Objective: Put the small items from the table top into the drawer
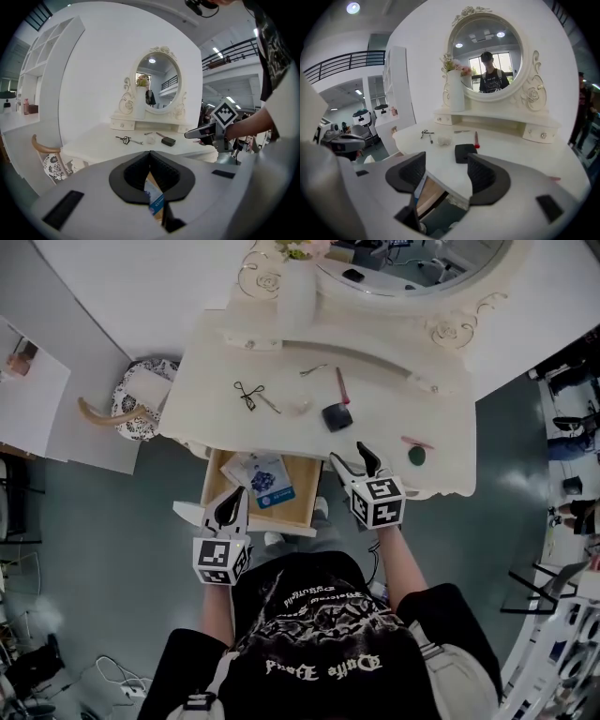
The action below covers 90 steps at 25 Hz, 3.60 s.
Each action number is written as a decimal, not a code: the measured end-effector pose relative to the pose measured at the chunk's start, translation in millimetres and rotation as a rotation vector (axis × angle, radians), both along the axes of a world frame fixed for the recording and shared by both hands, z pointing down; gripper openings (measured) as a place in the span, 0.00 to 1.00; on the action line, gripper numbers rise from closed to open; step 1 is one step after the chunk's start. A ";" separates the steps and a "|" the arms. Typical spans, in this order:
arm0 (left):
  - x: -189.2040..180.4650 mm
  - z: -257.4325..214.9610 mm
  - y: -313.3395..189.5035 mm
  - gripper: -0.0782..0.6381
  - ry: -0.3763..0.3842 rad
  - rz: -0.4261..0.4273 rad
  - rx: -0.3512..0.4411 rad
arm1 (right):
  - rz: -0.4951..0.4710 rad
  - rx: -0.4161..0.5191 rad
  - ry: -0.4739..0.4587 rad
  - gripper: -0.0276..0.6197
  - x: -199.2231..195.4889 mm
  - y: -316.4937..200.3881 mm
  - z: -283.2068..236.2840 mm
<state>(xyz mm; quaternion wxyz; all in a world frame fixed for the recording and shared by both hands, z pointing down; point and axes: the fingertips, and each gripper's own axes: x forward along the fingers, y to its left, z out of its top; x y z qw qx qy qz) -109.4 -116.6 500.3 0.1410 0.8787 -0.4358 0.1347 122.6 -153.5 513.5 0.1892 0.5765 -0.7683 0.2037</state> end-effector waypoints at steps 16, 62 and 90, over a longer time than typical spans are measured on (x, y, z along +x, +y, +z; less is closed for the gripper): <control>1.9 5.6 -7.0 0.13 -0.030 -0.124 -0.046 | -0.022 -0.106 0.023 0.56 13.4 -70.0 28.6; -8.0 19.8 -24.4 0.13 -0.079 -0.238 -0.092 | -0.007 -0.315 0.132 0.55 25.2 -100.4 82.1; -41.9 11.3 -1.2 0.13 -0.002 -0.264 -0.060 | -0.290 -0.209 0.115 0.55 -86.7 -14.1 36.0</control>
